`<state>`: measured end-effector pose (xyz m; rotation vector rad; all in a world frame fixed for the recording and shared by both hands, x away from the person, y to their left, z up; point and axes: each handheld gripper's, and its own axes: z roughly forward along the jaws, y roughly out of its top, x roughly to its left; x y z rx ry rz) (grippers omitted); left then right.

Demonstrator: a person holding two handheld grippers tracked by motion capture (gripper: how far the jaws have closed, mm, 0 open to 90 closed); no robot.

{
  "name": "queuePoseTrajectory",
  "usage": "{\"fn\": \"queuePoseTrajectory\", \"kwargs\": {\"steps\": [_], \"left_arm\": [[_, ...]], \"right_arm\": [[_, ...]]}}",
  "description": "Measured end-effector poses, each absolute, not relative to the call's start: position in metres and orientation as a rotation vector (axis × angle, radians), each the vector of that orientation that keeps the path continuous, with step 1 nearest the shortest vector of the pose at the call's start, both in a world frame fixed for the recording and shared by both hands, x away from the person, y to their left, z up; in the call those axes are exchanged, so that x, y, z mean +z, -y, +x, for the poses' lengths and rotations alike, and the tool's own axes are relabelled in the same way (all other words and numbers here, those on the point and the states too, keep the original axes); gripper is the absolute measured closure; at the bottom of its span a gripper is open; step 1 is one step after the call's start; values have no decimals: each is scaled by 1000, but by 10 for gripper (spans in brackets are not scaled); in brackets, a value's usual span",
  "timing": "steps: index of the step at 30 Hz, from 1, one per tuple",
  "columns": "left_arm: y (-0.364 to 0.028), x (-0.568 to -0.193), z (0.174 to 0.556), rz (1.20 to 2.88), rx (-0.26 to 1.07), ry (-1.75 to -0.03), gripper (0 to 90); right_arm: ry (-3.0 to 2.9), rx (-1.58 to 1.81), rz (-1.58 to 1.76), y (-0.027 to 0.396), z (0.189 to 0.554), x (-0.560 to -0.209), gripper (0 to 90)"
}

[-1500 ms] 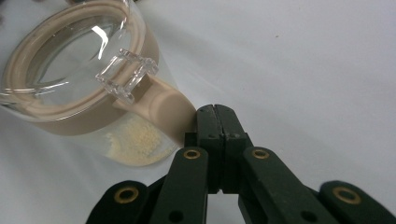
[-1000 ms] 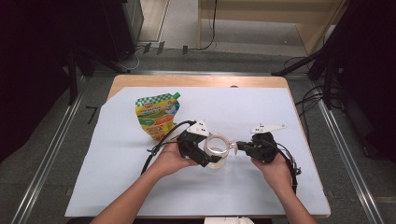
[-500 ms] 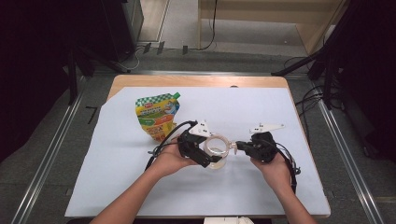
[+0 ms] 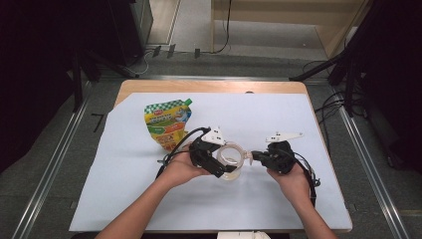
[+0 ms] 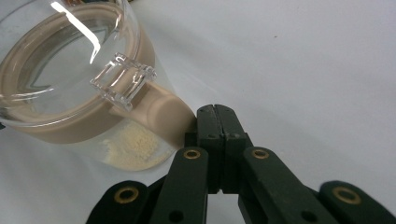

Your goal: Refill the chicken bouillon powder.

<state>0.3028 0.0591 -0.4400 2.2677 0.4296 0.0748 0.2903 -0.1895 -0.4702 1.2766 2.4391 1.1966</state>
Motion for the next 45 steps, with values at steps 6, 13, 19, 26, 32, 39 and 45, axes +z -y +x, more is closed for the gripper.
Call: {"fn": "queuePoseTrajectory", "kwargs": {"steps": [6,13,19,26,32,39,45], "left_arm": [[-57,-437,303,2279,78,-429,114],[-57,-435,304,2281,73,-433,114],[-55,-430,305,2276,73,-429,111],[-54,-422,303,2203,14,-402,244],[-46,-411,293,2241,38,-352,434],[-42,-406,292,2229,-96,-366,685],[-33,-402,296,2246,-139,-362,735]], "right_arm": [[-2435,1196,1277,189,290,-470,900],[-2437,1196,1276,189,290,-470,900],[-2432,1196,1277,189,289,-470,900],[-2436,1202,1261,188,289,-469,900],[-2434,1209,1259,188,288,-468,900],[-2435,1212,1265,188,287,-468,900],[-2436,1213,1264,189,288,-468,900]]}}
